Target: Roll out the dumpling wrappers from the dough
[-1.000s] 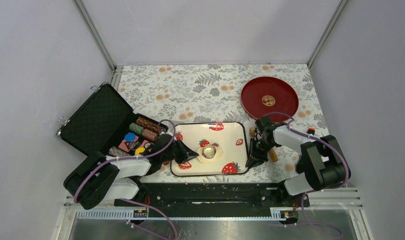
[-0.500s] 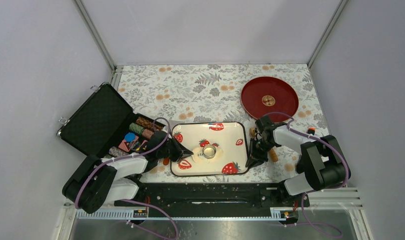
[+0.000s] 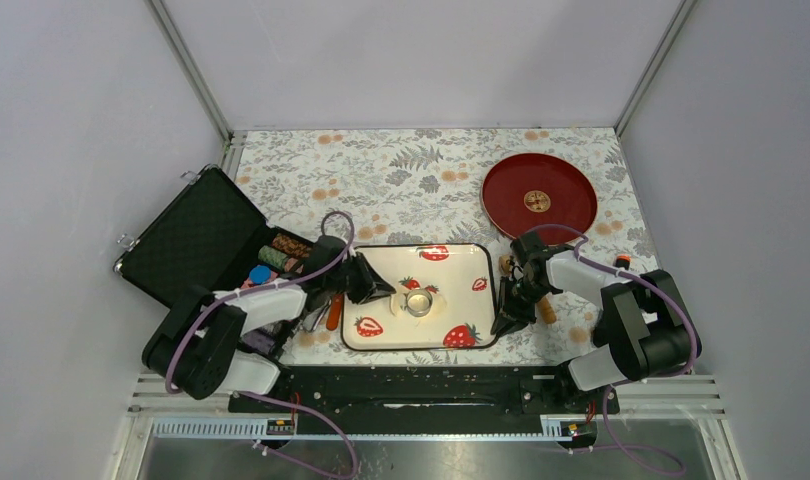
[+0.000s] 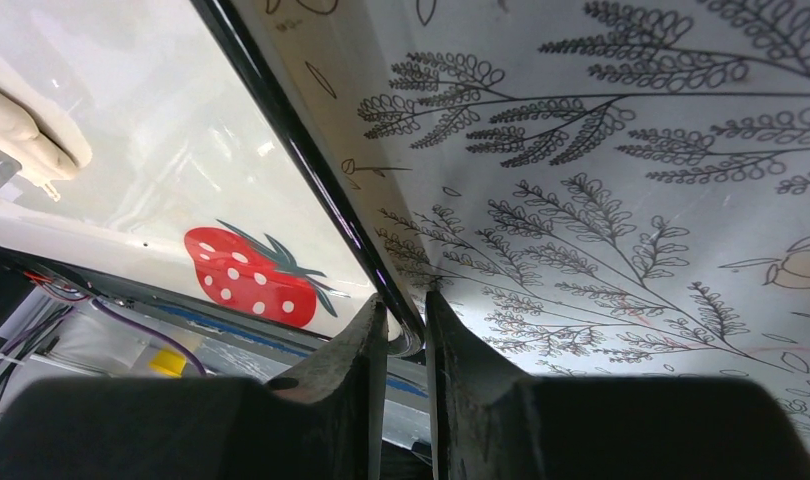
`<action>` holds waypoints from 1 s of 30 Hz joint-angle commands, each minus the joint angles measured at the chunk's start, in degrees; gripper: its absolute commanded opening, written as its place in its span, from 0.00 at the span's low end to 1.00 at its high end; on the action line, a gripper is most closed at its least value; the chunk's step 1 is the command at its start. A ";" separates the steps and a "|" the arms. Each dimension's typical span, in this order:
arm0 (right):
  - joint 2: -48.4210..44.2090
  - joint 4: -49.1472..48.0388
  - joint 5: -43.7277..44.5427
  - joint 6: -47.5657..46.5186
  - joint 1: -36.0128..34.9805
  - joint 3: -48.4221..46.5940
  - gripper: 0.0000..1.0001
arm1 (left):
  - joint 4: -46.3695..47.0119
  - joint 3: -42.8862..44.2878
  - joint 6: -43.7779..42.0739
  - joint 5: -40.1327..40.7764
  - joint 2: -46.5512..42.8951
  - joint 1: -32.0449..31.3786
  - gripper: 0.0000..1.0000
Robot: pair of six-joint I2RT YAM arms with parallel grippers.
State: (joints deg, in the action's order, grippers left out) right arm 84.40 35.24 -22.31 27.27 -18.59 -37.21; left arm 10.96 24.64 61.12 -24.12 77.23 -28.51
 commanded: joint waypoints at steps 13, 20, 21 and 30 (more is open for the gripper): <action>0.65 -3.14 -0.50 -1.30 -0.13 0.04 0.19 | -5.60 18.52 -6.61 -7.43 11.58 0.34 0.12; 0.55 -3.39 -1.27 -1.44 -0.13 0.18 0.20 | -6.68 23.98 -6.95 -9.82 14.84 -1.27 0.13; 0.43 -3.38 -1.31 -1.43 -0.13 0.23 0.20 | -6.90 24.80 -6.95 -9.95 15.39 -1.79 0.13; -0.11 -3.86 -1.72 -1.26 -0.13 0.65 0.25 | -8.64 31.31 -6.46 -10.03 19.44 -7.80 0.13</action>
State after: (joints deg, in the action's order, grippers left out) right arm 84.49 33.71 -23.77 26.28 -18.59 -37.19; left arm 2.44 52.16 55.22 -32.51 95.48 -34.28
